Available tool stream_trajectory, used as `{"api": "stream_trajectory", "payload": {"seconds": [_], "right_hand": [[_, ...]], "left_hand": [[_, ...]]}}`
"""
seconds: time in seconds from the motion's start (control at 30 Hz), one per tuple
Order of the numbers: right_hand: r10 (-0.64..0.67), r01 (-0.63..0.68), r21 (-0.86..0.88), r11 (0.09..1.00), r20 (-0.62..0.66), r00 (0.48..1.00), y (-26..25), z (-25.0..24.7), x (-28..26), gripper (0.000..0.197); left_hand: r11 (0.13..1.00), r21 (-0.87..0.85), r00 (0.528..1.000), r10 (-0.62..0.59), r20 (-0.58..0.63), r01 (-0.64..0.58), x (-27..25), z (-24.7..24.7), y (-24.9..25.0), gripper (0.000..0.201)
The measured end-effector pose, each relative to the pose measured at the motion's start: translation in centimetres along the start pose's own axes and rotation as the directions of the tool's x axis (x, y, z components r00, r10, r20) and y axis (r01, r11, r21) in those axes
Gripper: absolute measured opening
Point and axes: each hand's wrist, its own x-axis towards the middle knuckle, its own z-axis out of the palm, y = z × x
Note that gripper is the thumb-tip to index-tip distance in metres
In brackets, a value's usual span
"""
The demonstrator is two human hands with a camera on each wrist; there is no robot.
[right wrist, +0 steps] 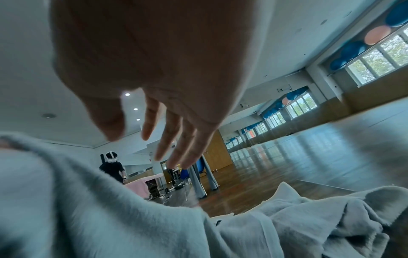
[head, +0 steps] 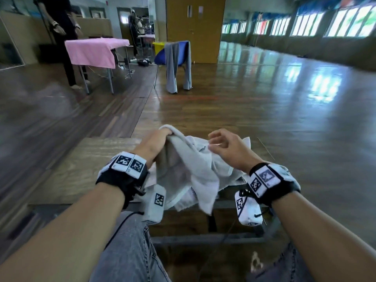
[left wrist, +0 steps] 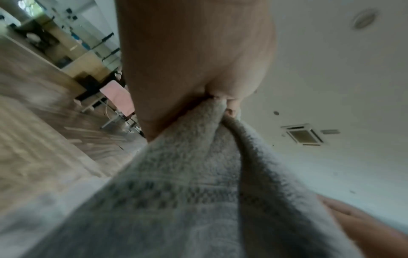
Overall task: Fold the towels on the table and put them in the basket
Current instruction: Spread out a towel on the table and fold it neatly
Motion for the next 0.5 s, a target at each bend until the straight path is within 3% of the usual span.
{"api": "stream_trajectory", "payload": {"seconds": [0.07, 0.17, 0.23, 0.33, 0.43, 0.5], "right_hand": [[-0.047, 0.04, 0.089, 0.995, 0.073, 0.996, -0.6, 0.8, -1.1, 0.037], [-0.055, 0.038, 0.117, 0.992, 0.148, 0.987, -1.0, 1.8, -1.8, 0.055], [-0.051, 0.039, 0.092, 0.995, 0.132, 0.99, -0.6, 2.3, -1.3, 0.041], [-0.116, 0.111, -0.083, 0.99, -0.046, 0.992, 0.1, 2.2, 0.1, 0.006], [-0.069, 0.058, -0.063, 0.996, -0.202, 0.977, 0.4, 1.5, 1.2, 0.008], [-0.051, 0.051, -0.005, 0.999, -0.247, 0.968, 0.3, 1.4, 1.5, 0.012]], "left_hand": [[0.992, -0.123, 0.999, 0.006, 0.043, 0.0, -0.2, 1.6, 1.0, 0.027], [0.99, -0.097, 0.988, 0.114, 0.106, -0.104, 0.0, 3.3, 2.1, 0.037], [0.987, -0.09, 0.983, 0.146, 0.111, -0.136, 0.5, 3.9, 2.7, 0.035], [0.972, -0.202, 0.988, 0.136, 0.073, -0.119, 1.4, 4.2, 2.5, 0.025], [0.994, 0.003, 0.989, 0.108, 0.096, -0.109, 1.1, 4.0, 1.2, 0.049], [0.977, 0.203, 0.98, 0.019, 0.201, -0.061, 0.5, 3.6, -0.3, 0.05]]}}
